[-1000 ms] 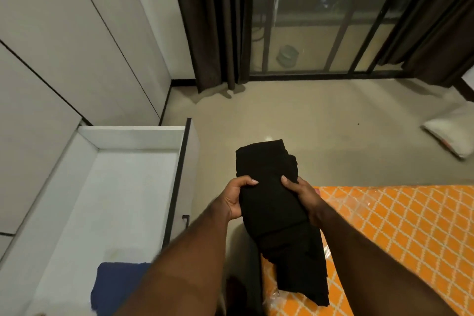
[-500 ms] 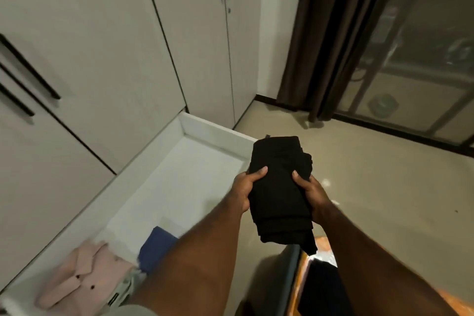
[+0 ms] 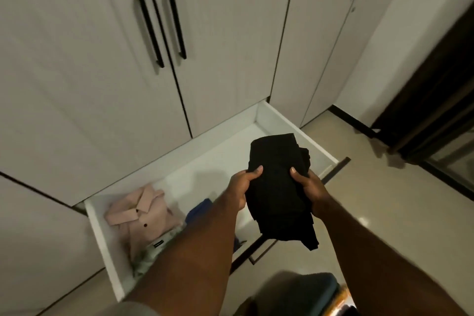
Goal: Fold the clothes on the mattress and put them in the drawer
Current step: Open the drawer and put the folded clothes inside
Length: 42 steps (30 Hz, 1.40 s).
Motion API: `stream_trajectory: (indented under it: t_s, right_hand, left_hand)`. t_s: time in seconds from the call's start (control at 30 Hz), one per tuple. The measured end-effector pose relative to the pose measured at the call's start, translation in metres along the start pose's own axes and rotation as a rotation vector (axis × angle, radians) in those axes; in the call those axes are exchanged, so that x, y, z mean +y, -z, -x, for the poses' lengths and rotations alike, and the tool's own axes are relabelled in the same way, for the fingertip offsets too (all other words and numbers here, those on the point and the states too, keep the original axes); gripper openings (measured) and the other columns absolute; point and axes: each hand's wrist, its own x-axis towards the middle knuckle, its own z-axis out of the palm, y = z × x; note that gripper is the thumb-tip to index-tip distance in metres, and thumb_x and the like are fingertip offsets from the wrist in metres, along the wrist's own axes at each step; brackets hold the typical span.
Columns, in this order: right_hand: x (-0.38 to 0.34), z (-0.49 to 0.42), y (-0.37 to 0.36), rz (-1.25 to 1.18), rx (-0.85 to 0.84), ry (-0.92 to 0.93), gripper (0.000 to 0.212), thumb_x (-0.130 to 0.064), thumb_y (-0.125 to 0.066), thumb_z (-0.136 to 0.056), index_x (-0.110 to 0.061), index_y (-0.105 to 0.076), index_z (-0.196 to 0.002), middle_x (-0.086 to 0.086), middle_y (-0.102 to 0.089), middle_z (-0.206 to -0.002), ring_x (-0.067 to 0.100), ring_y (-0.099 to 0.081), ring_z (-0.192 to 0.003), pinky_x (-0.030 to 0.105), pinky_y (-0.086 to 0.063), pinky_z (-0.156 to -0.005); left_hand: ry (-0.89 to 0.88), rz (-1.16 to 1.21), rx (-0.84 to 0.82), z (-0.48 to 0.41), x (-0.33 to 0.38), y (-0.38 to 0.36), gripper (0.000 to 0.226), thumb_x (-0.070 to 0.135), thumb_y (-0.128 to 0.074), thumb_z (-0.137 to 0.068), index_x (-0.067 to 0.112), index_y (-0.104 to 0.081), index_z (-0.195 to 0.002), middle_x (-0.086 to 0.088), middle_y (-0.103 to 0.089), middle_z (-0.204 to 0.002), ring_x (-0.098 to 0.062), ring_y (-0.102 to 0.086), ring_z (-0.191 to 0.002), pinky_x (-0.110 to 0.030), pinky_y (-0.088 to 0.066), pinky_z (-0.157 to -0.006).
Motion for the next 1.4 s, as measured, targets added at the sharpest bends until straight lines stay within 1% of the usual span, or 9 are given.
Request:
stream_trajectory:
  t_s: [0.13, 0.33, 0.57, 0.7, 0.93, 1.13, 1.23, 1.33, 1.4]
  right_hand:
    - [-0.001, -0.030, -0.044, 0.134, -0.081, -0.034, 0.053, -0.042, -0.077, -0.089, -0.018, -0.058, -0.133, 0.007, -0.071, -0.125, 0.031, -0.069, -0.114, 0.053, -0.054, -0.102]
    - [-0.001, -0.059, -0.102, 0.279, -0.194, -0.007, 0.043, -0.039, -0.073, -0.092, -0.019, -0.061, -0.129, 0.006, -0.071, -0.124, 0.028, -0.070, -0.111, 0.046, -0.058, -0.096]
    - [0.012, -0.089, -0.120, 0.324, -0.275, -0.031, 0.028, -0.030, -0.068, -0.098, -0.021, -0.060, -0.123, 0.000, -0.072, -0.116, 0.018, -0.070, -0.102, 0.023, -0.059, -0.069]
    - [0.021, -0.124, -0.108, 0.368, -0.350, -0.059, 0.041, -0.033, -0.069, -0.097, -0.017, -0.060, -0.133, 0.004, -0.070, -0.127, 0.022, -0.070, -0.110, 0.033, -0.060, -0.085]
    - [0.016, -0.189, -0.066, 0.425, -0.470, -0.120, 0.039, -0.026, -0.070, -0.097, -0.014, -0.061, -0.132, 0.003, -0.072, -0.123, 0.020, -0.072, -0.107, 0.028, -0.061, -0.081]
    - [0.005, -0.270, -0.001, 0.589, -0.523, -0.152, 0.046, -0.037, -0.068, -0.097, -0.013, -0.059, -0.136, 0.004, -0.071, -0.126, 0.023, -0.069, -0.113, 0.041, -0.057, -0.100]
    - [0.006, -0.309, 0.029, 0.683, -0.531, -0.190, 0.044, -0.037, -0.064, -0.099, -0.011, -0.058, -0.134, 0.005, -0.070, -0.125, 0.021, -0.068, -0.111, 0.034, -0.059, -0.091]
    - [0.015, -0.349, 0.061, 0.742, -0.519, -0.222, 0.046, -0.041, -0.063, -0.098, -0.014, -0.054, -0.134, 0.000, -0.067, -0.122, 0.015, -0.066, -0.107, 0.024, -0.056, -0.078]
    - [0.026, -0.372, 0.082, 0.806, -0.473, -0.241, 0.061, -0.049, -0.066, -0.094, -0.014, -0.050, -0.141, 0.004, -0.063, -0.130, 0.023, -0.062, -0.115, 0.036, -0.055, -0.091]
  left_hand:
    - [-0.026, -0.028, 0.105, -0.001, 0.010, 0.051, 0.050, 0.038, -0.082, -0.083, 0.009, -0.067, -0.121, -0.006, -0.073, -0.117, -0.025, -0.066, -0.110, -0.041, -0.053, -0.097]
    - [-0.062, 0.098, 0.187, -0.007, 0.010, 0.108, 0.044, 0.032, -0.081, -0.085, 0.008, -0.068, -0.119, -0.006, -0.074, -0.115, -0.027, -0.066, -0.112, -0.046, -0.052, -0.103]
    - [-0.058, 0.218, 0.283, -0.026, -0.006, 0.132, 0.050, 0.031, -0.086, -0.079, 0.006, -0.068, -0.119, -0.007, -0.075, -0.115, -0.029, -0.067, -0.113, -0.050, -0.051, -0.105]
    - [-0.042, 0.249, 0.371, -0.040, -0.020, 0.123, 0.048, 0.031, -0.086, -0.080, 0.007, -0.068, -0.118, -0.007, -0.075, -0.116, -0.028, -0.066, -0.114, -0.051, -0.050, -0.106]
    - [-0.016, 0.277, 0.543, -0.090, -0.033, 0.074, 0.044, 0.036, -0.085, -0.080, 0.010, -0.068, -0.111, -0.007, -0.075, -0.113, -0.026, -0.069, -0.107, -0.047, -0.054, -0.099]
    - [0.034, 0.259, 0.531, -0.161, -0.039, 0.017, 0.031, 0.026, -0.074, -0.092, 0.007, -0.066, -0.115, -0.006, -0.070, -0.116, -0.024, -0.065, -0.107, -0.037, -0.051, -0.083]
    - [0.098, 0.231, 0.497, -0.204, -0.048, -0.001, 0.024, 0.023, -0.073, -0.094, 0.007, -0.064, -0.110, -0.007, -0.069, -0.113, -0.022, -0.065, -0.101, -0.035, -0.051, -0.077]
    - [0.153, 0.196, 0.445, -0.249, -0.059, -0.017, 0.017, 0.021, -0.070, -0.096, 0.008, -0.063, -0.105, -0.006, -0.068, -0.108, -0.020, -0.064, -0.097, -0.038, -0.052, -0.083]
    - [0.196, 0.179, 0.414, -0.276, -0.069, -0.024, 0.021, 0.020, -0.070, -0.096, 0.006, -0.063, -0.110, -0.007, -0.068, -0.109, -0.020, -0.063, -0.097, -0.041, -0.051, -0.088]
